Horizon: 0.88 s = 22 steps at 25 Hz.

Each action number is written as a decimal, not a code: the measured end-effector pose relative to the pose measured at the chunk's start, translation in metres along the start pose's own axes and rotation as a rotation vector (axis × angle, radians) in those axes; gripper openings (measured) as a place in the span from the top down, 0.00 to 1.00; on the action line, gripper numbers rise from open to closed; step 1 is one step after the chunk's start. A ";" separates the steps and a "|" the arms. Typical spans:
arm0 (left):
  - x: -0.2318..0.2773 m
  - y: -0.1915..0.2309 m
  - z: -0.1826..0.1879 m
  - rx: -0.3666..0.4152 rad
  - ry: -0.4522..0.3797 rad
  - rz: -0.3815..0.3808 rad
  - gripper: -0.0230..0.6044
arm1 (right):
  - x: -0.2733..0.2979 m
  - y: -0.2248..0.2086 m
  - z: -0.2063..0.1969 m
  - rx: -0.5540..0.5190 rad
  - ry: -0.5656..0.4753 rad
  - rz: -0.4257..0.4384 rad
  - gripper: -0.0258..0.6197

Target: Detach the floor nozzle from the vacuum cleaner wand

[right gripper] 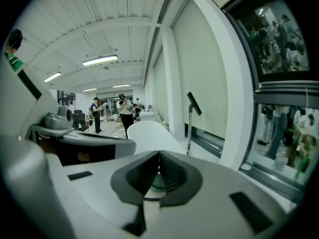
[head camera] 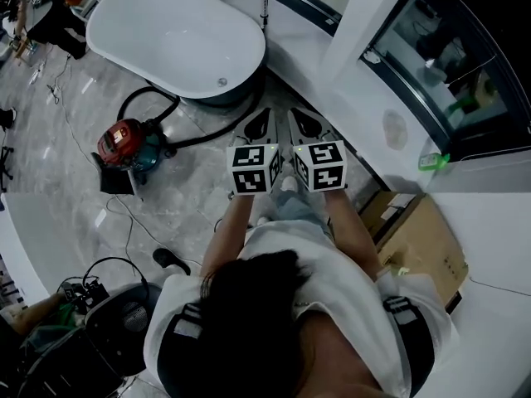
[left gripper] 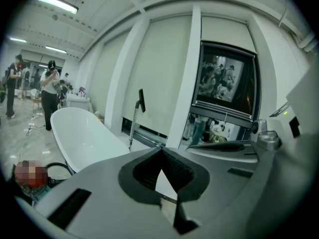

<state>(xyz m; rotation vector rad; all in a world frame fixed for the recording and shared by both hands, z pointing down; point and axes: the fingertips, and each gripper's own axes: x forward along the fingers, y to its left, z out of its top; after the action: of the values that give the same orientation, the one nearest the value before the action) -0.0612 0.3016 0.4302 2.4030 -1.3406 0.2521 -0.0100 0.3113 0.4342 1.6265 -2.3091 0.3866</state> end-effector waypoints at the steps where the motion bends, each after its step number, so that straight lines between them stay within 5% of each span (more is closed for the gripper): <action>1: 0.005 0.000 0.003 -0.001 -0.001 0.004 0.96 | 0.004 -0.004 0.002 -0.001 -0.001 0.004 0.94; 22: 0.097 -0.014 0.037 -0.023 0.006 0.095 0.96 | 0.057 -0.087 0.023 0.012 0.034 0.097 0.94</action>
<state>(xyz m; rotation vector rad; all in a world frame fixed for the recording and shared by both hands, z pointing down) 0.0006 0.2176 0.4251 2.3202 -1.4494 0.2681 0.0517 0.2249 0.4397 1.5054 -2.3705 0.4465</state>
